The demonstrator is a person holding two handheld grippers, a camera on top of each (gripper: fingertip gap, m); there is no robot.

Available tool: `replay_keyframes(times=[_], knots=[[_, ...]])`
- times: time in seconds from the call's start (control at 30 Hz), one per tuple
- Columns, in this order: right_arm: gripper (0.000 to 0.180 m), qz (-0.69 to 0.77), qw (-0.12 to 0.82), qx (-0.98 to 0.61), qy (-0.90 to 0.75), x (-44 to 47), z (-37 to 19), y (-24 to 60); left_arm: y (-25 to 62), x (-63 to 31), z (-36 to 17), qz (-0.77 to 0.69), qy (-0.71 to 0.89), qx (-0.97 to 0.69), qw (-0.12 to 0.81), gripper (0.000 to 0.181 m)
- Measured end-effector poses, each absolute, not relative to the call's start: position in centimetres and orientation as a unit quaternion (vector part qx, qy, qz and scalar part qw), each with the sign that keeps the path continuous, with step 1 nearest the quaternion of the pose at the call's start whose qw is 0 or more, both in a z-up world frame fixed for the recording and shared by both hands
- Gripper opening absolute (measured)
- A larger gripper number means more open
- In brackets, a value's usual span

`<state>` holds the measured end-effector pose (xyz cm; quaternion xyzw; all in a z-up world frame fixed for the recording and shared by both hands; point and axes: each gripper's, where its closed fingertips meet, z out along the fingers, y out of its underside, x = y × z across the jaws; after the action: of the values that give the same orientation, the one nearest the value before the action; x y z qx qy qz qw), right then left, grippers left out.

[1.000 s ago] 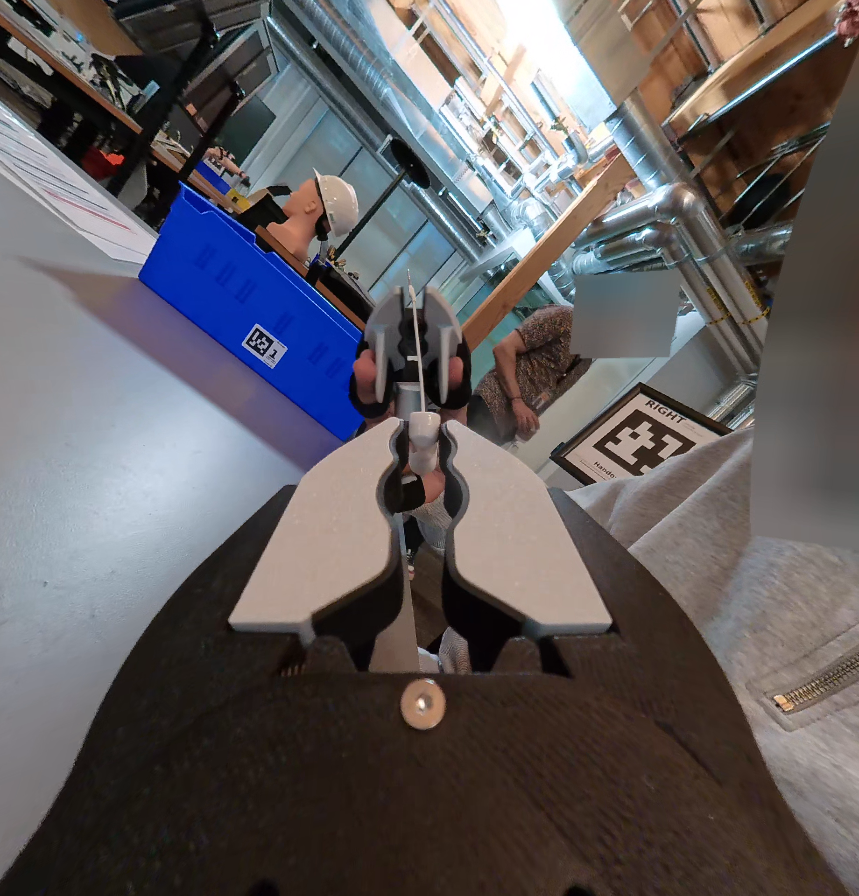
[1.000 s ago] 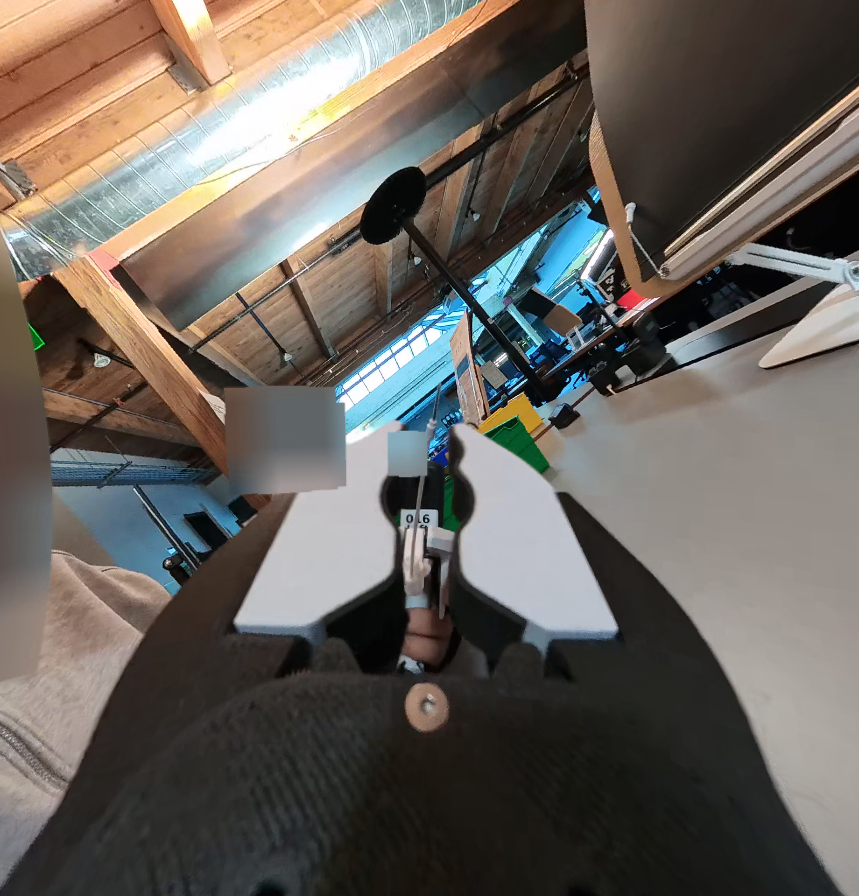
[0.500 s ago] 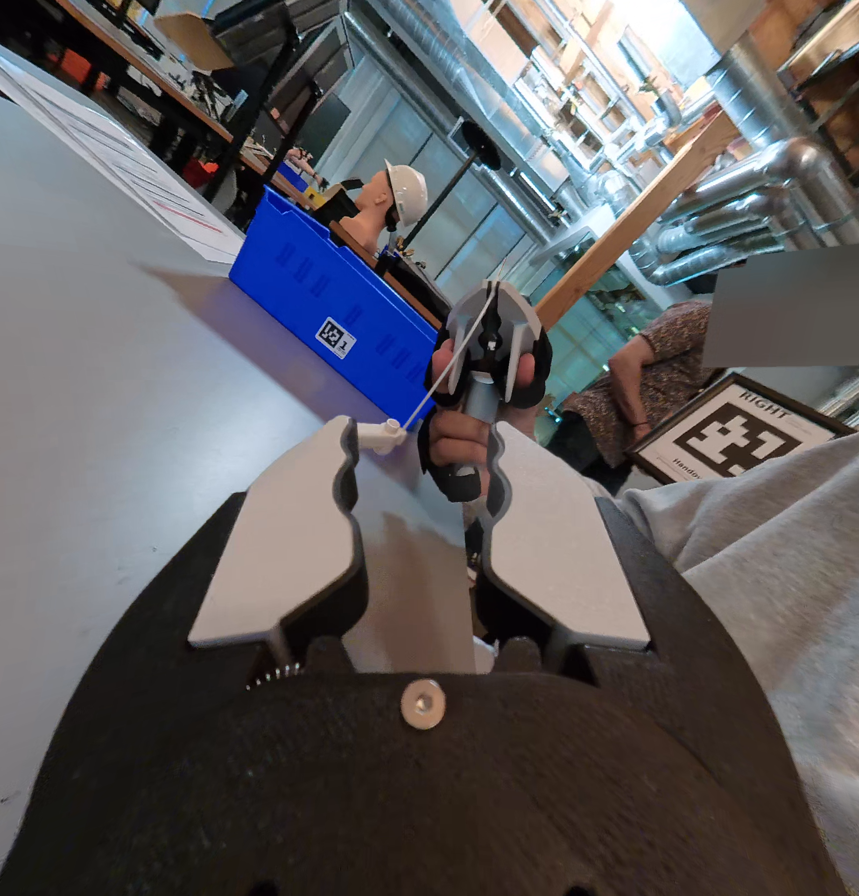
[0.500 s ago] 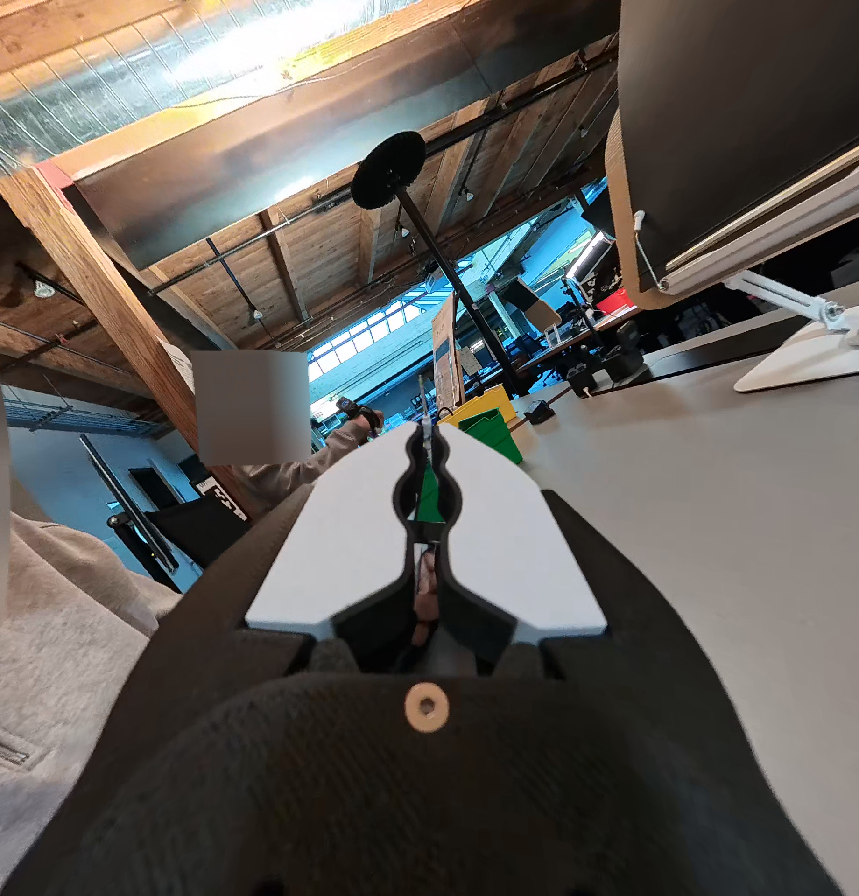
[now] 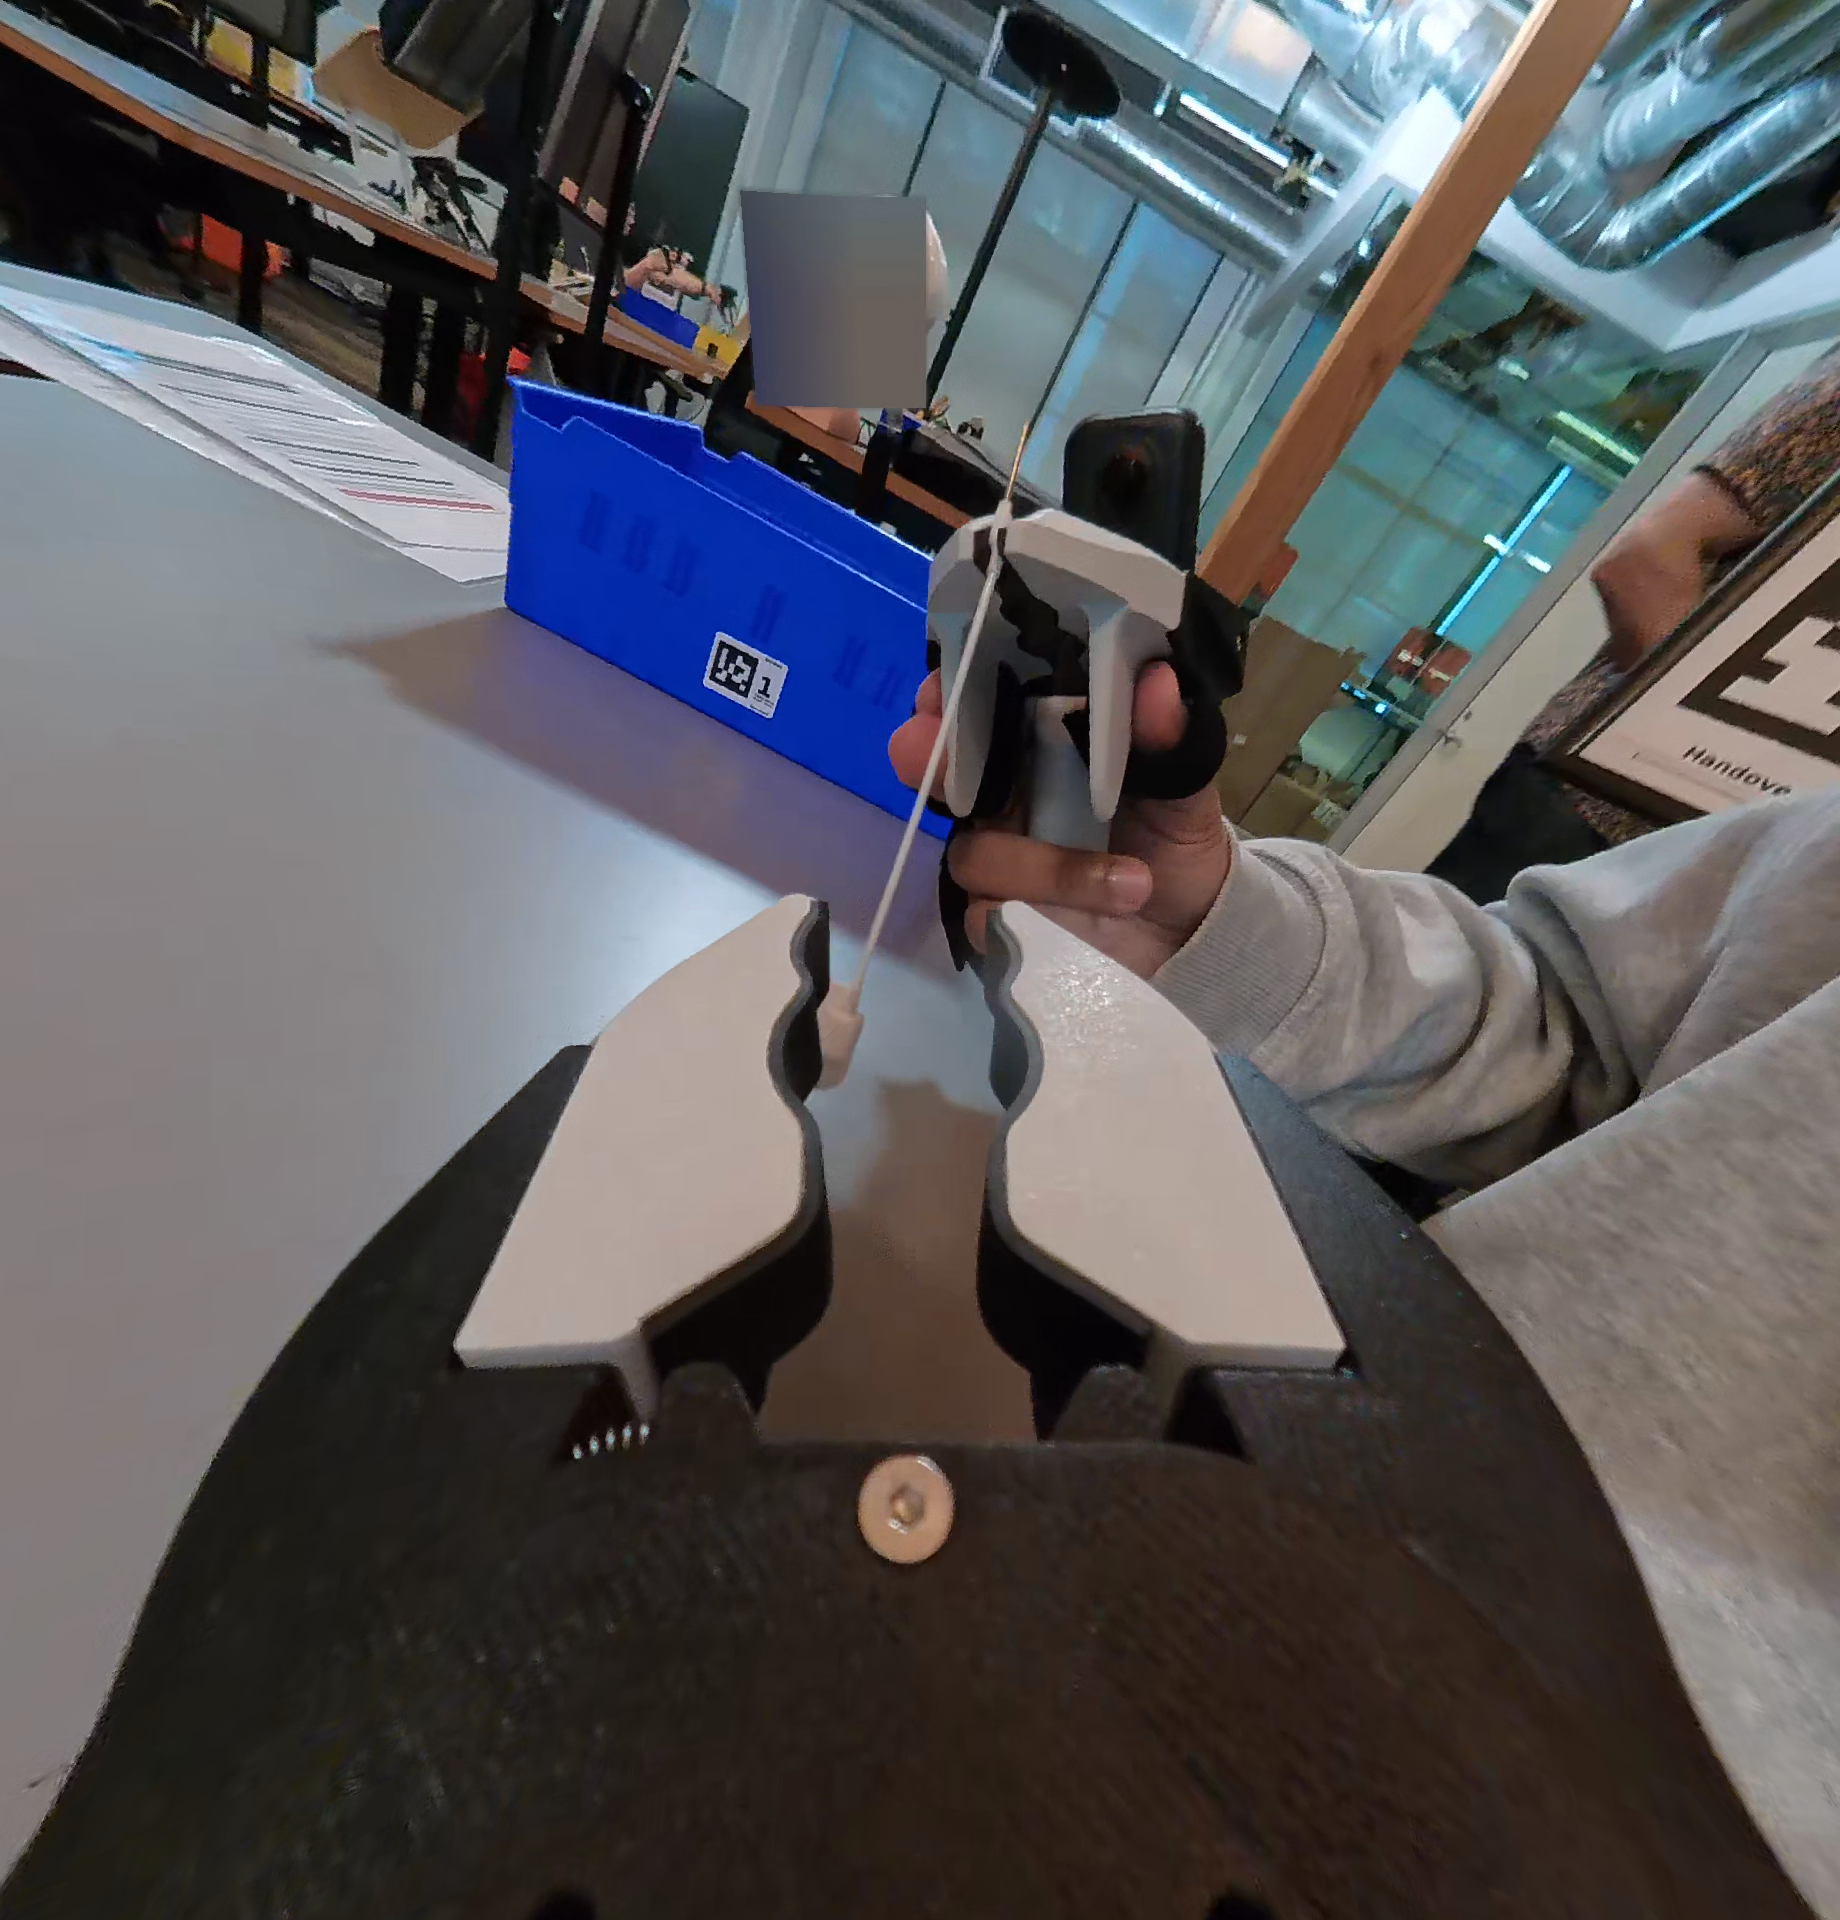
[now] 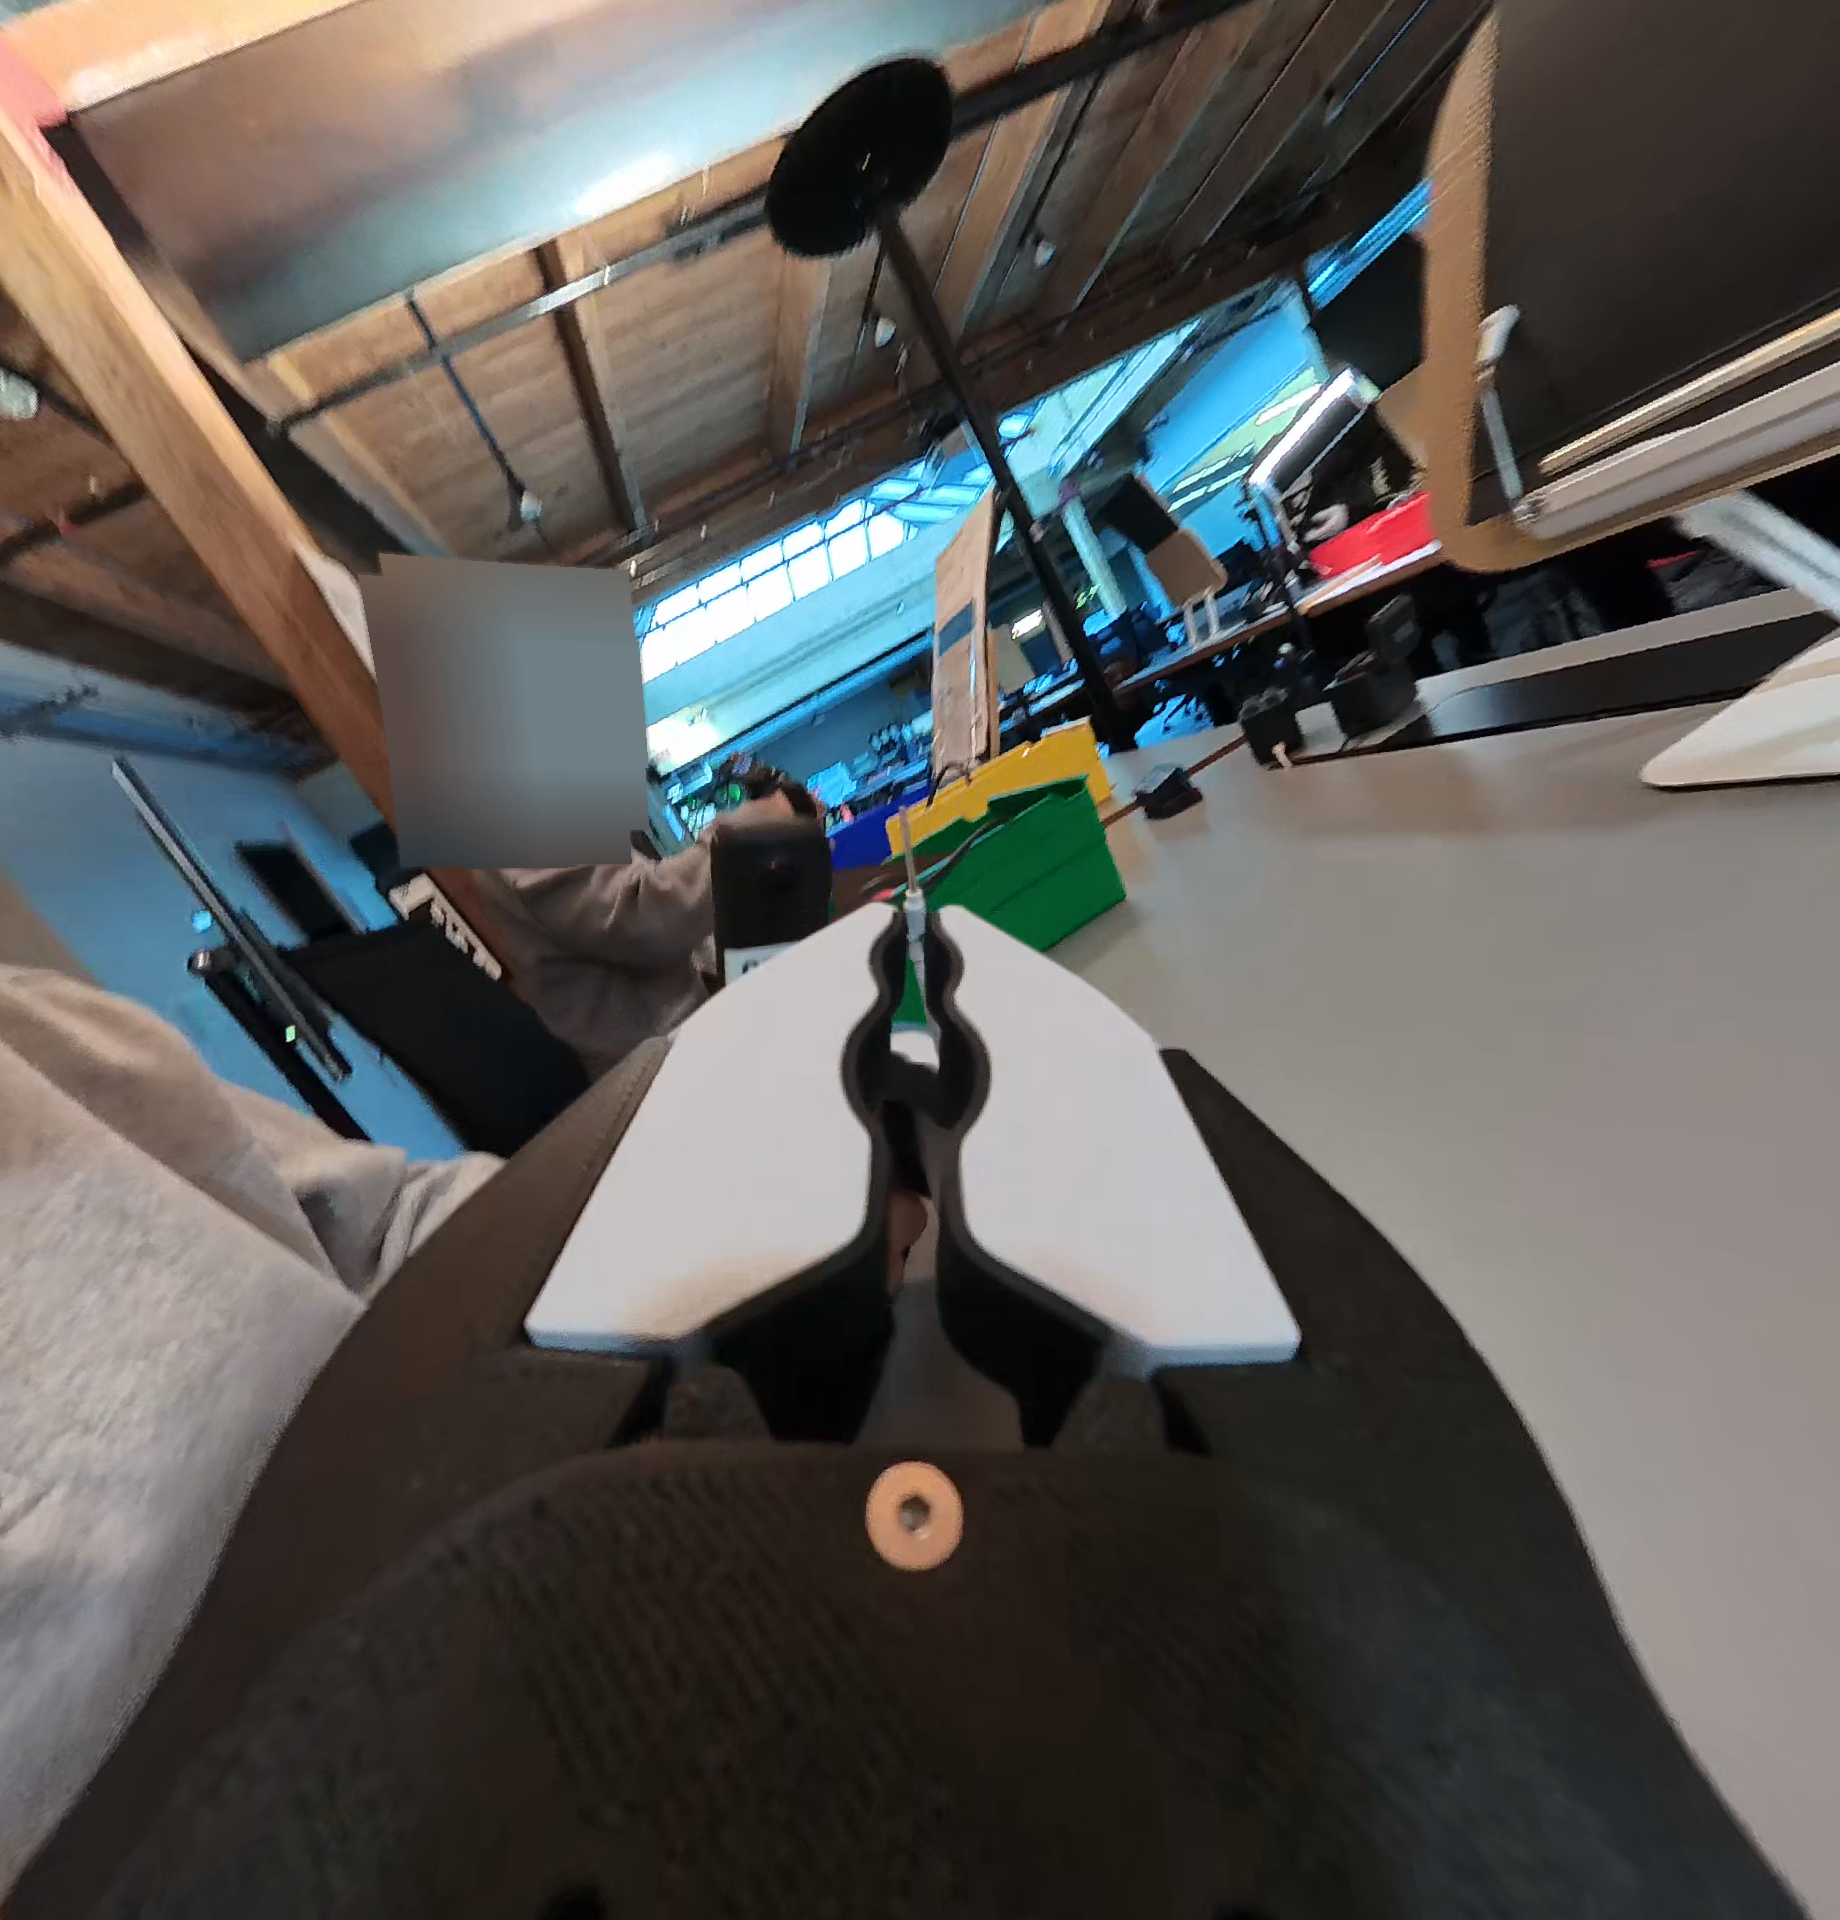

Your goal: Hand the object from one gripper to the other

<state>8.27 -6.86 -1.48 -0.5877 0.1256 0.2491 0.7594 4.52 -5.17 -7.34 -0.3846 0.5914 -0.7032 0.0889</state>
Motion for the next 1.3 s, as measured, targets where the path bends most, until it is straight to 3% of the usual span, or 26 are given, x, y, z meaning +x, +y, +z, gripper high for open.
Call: replay_keyframes(times=[0.4, 0.53, 0.7, 0.93, 1.3], knots=[[0.003, 0.29, 0.75, -0.591, 0.068, 5.3, -1.0, -6.4, -6.9, 3.9, -8.1, -0.669, 0.642, -0.361, 0.1, 0.016], [0.003, 0.295, 0.749, -0.59, 0.063, 5.0, -0.9, -6.4, -7.3, 3.6, -8.2, -0.666, 0.65, -0.354, 0.091, 0.002], [0.004, 0.291, 0.751, -0.589, 0.069, 5.3, -0.9, -6.3, -7.7, 3.4, -8.2, -0.661, 0.66, -0.344, 0.096, 0.001], [0.046, 0.259, 0.759, -0.59, 0.097, 6.5, -1.3, -5.8, -5.8, 4.1, -7.3, -0.69, 0.613, -0.369, 0.102, 0.001], [0.069, 0.125, 0.664, -0.728, 0.119, 7.0, -7.3, -3.0, -2.2, 4.4, -3.1, -0.759, 0.506, -0.38, 0.153, 0.001]])
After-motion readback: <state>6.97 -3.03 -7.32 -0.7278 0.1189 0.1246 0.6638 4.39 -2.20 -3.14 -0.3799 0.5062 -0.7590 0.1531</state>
